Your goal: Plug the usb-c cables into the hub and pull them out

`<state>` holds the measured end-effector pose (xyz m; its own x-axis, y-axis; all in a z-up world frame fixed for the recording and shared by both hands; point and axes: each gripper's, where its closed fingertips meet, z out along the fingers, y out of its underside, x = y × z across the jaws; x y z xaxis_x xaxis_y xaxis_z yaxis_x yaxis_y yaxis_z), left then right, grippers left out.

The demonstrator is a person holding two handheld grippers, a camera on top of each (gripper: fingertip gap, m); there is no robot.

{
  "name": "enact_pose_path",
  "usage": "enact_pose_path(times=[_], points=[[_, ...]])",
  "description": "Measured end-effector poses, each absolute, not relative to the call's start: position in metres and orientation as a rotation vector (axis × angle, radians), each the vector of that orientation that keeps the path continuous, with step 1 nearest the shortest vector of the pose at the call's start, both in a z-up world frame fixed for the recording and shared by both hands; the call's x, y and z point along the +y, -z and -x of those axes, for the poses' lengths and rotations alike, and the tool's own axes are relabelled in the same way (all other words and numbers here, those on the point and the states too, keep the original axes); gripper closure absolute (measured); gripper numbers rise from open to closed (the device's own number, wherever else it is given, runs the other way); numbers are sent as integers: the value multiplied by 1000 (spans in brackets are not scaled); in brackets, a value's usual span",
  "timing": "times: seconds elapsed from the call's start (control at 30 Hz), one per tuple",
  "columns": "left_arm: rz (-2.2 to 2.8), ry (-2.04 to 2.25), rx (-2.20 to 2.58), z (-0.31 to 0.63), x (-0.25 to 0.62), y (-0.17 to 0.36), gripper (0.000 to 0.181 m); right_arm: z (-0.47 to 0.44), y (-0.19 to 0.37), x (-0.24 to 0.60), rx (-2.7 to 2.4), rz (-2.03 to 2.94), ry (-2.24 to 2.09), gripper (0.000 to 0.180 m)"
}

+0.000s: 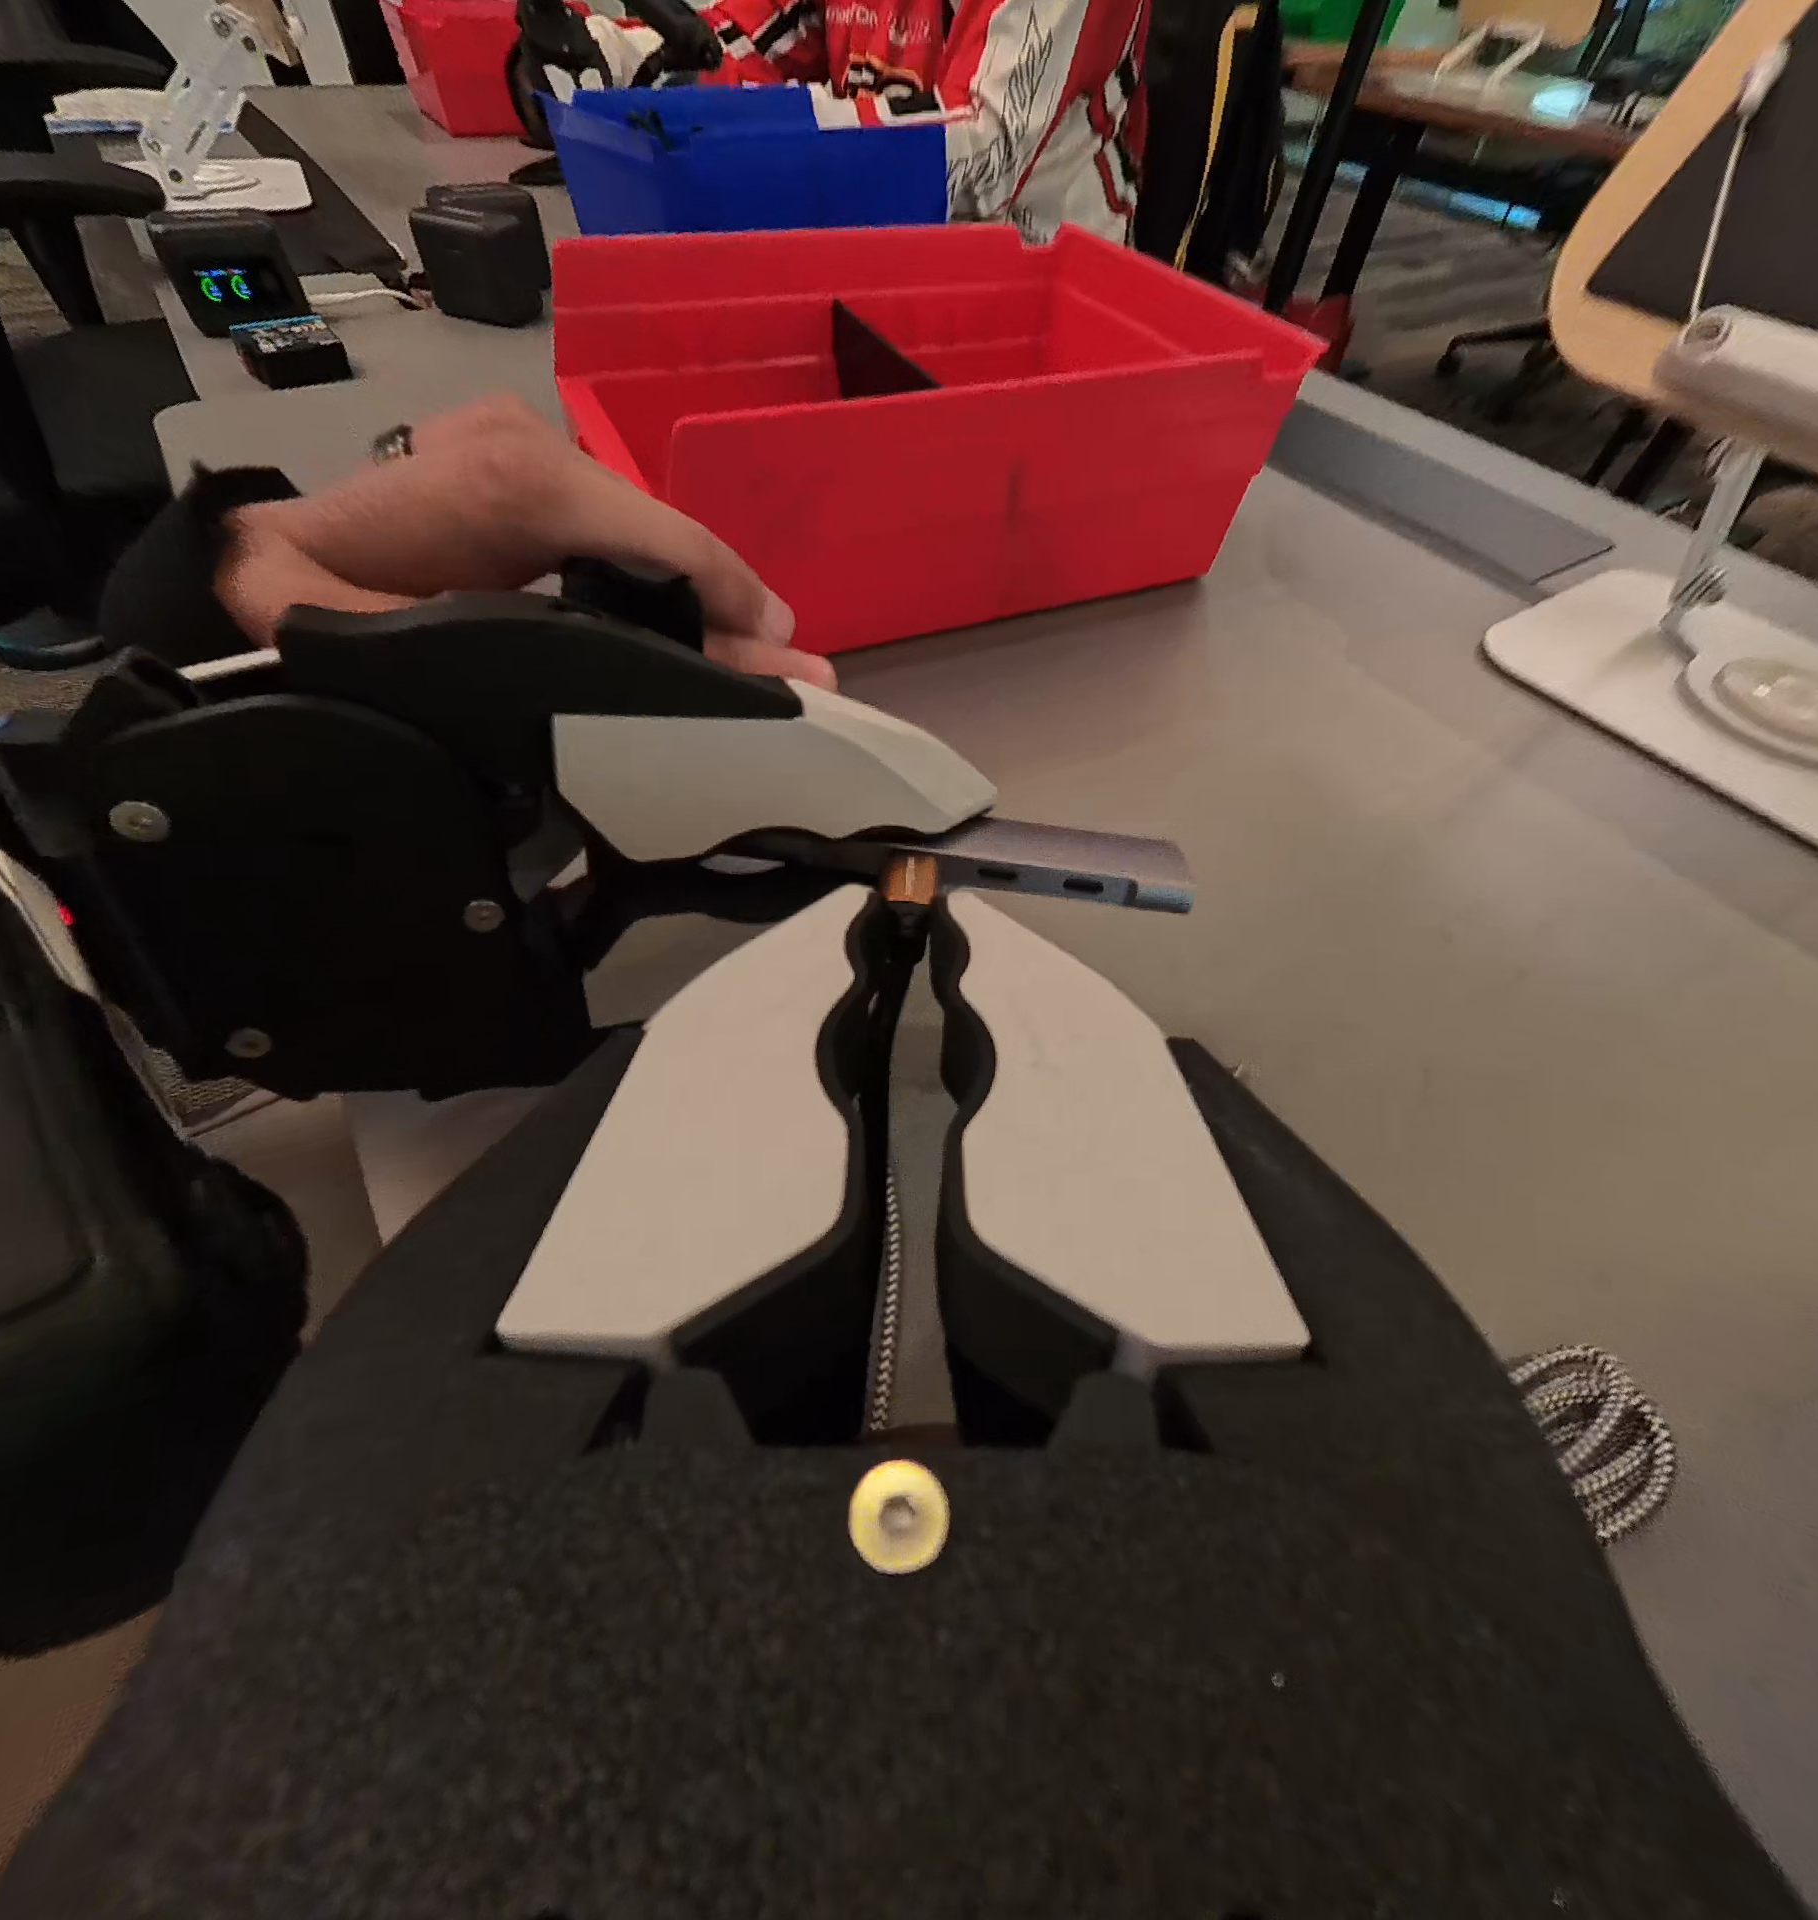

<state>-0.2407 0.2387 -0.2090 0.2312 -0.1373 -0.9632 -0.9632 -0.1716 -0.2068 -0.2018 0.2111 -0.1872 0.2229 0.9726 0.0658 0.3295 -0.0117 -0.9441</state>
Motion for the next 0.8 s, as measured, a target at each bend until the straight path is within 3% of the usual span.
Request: enact_pose_path(times=[0.27,0.5,0.77,0.8], points=[[1560,-1078,1107,221,241,216,173,204,198,214,-1295,1546,-771,180],[1558,-979,1027,218,250,208,172,192,170,227,-1205,1505,-874,179],[1621,-962,987,235,249,211,172,193,193,226,-1349,1496,-738,159],[1607,-961,990,232,249,210,172,195,194,226,-1349,1492,-705,163]])
